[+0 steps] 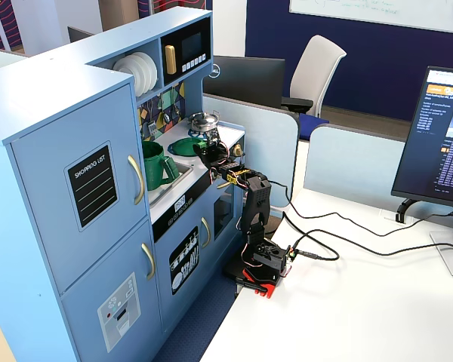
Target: Take off the lid from the green recipient and place it on the counter
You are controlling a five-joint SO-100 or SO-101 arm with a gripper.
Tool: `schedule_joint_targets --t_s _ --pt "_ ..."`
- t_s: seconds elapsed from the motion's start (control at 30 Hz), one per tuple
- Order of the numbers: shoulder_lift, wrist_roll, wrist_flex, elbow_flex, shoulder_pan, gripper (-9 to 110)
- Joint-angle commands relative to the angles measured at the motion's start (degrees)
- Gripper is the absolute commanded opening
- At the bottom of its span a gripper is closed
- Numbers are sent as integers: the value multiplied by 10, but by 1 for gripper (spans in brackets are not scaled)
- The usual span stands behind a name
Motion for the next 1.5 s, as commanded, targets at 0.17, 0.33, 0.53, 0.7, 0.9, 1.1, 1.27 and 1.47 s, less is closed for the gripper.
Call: schedule_joint_targets --t_s 0.17,0.33,0.53,0.7,0.9,1.1,1.27,1.47 --pt "17 65 -28 4 4 36" --pt "32 72 -32 11 5 48" --pt "99 68 -29 53 4 49" --pt "261 83 35 111 1 48" --pt "414 69 157 152 -13 42" --pt "484 -11 469 94 -77 38" --pt "527 -4 641 60 -160 35" --pt "553 56 860 48 -229 39"
